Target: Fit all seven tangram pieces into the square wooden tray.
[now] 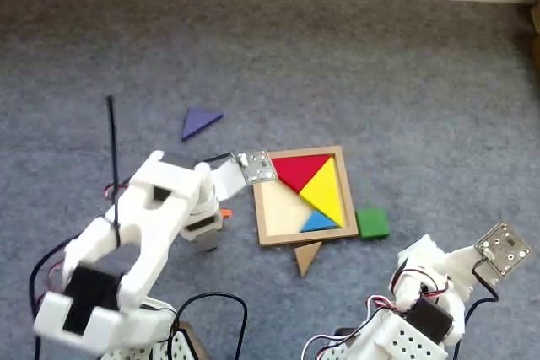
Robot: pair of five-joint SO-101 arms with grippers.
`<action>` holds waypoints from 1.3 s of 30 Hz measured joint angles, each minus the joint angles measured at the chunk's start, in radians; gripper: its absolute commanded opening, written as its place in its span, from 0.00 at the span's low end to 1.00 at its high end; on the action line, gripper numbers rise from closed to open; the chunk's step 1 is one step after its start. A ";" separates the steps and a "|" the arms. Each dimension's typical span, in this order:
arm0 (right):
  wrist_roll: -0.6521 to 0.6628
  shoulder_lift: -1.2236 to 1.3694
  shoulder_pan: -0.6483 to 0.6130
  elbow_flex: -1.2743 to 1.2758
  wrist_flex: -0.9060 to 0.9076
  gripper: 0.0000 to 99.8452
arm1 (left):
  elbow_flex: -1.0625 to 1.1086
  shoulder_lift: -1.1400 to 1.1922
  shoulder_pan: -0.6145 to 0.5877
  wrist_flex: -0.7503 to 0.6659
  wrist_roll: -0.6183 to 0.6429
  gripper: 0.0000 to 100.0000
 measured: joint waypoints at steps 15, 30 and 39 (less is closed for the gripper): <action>0.000 0.000 0.000 0.000 0.000 0.01 | -0.132 0.054 0.002 0.049 0.091 0.00; 0.000 0.000 0.000 0.000 0.000 0.01 | -0.146 -0.195 0.199 0.107 0.542 0.01; 0.000 0.000 0.000 0.000 0.000 0.01 | -0.158 -0.129 0.305 -0.141 0.904 0.01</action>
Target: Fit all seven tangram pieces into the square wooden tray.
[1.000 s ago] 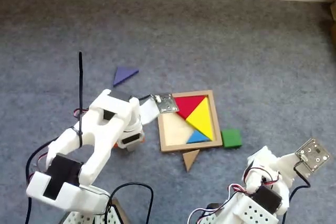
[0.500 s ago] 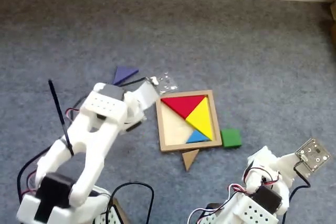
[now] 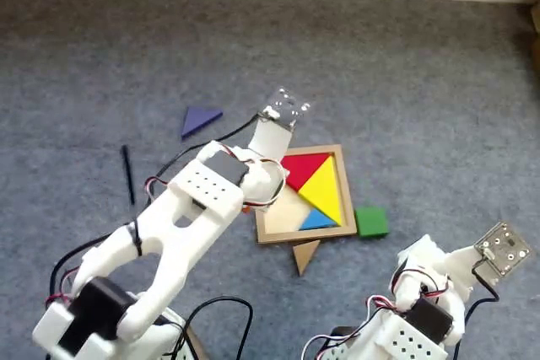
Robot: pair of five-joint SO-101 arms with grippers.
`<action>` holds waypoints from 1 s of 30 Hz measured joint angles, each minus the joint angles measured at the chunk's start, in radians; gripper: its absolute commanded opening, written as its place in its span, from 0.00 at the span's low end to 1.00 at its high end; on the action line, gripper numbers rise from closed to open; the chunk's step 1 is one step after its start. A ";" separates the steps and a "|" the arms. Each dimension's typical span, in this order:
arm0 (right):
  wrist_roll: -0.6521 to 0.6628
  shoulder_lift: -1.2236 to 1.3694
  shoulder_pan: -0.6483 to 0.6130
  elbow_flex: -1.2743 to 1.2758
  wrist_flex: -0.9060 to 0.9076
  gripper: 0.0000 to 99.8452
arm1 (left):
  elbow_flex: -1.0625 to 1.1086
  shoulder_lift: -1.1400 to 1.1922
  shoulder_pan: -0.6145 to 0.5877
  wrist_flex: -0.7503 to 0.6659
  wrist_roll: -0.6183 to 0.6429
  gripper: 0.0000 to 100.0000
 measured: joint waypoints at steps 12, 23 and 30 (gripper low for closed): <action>0.000 0.000 0.000 0.000 0.000 0.01 | 0.000 0.124 0.006 -0.173 0.167 0.01; 0.000 0.000 0.000 0.000 0.000 0.01 | 0.000 0.135 0.006 -0.255 0.196 0.15; 0.000 0.000 0.000 0.000 0.000 0.01 | 0.000 0.199 0.006 -0.281 0.196 0.18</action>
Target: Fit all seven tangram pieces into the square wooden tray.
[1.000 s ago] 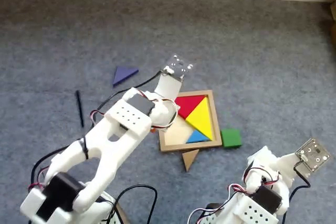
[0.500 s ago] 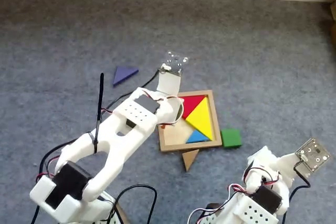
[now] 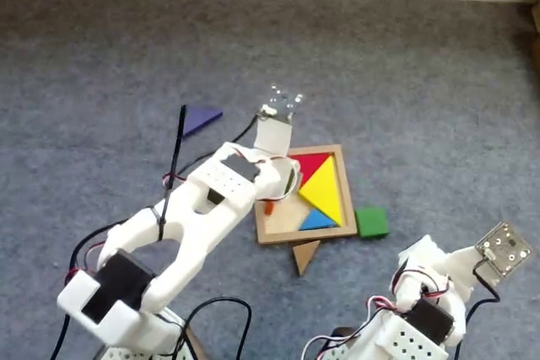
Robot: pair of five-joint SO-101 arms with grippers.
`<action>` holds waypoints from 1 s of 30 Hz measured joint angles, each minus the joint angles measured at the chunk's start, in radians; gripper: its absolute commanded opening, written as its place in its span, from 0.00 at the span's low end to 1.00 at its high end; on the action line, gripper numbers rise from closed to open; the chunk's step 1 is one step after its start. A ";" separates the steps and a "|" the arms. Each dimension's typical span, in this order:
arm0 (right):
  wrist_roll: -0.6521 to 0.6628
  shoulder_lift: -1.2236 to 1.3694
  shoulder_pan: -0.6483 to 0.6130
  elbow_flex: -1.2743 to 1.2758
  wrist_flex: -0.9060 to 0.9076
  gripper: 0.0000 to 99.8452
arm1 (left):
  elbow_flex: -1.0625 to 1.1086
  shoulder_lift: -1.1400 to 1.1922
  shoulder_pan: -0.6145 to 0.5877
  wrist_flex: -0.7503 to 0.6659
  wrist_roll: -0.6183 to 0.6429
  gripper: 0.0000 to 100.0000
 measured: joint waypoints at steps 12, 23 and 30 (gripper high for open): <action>0.000 0.000 0.000 0.000 0.000 0.01 | -0.006 0.023 -0.049 0.052 0.000 0.19; 0.000 0.000 0.000 0.000 0.000 0.01 | -0.052 -0.031 -0.149 0.143 0.000 0.19; 0.000 0.000 0.000 0.000 0.000 0.01 | -0.040 -0.115 -0.140 0.239 -0.002 0.19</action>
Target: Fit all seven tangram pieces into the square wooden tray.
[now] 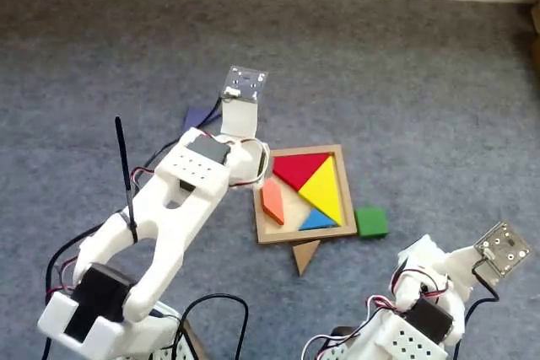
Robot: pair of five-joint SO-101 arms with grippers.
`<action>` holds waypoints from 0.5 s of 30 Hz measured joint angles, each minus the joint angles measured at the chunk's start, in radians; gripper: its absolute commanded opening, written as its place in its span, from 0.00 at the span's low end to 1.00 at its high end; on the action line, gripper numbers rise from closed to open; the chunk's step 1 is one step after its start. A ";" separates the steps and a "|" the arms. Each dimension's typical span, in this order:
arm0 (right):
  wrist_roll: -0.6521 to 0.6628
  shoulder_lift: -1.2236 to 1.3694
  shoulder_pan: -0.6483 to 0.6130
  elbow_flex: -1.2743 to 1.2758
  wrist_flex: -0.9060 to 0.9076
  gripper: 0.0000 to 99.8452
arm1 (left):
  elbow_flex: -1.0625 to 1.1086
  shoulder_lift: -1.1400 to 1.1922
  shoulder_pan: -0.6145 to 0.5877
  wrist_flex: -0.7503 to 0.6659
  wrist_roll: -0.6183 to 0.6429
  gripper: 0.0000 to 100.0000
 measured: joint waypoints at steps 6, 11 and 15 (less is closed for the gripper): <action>0.000 0.000 0.000 0.000 0.000 0.01 | 0.069 0.000 0.080 0.006 0.000 0.19; 0.000 0.000 0.000 0.000 0.000 0.01 | 0.103 0.026 0.104 -0.055 0.000 0.19; 0.000 0.000 0.000 0.000 0.000 0.01 | 0.041 0.132 0.109 -0.072 0.003 0.19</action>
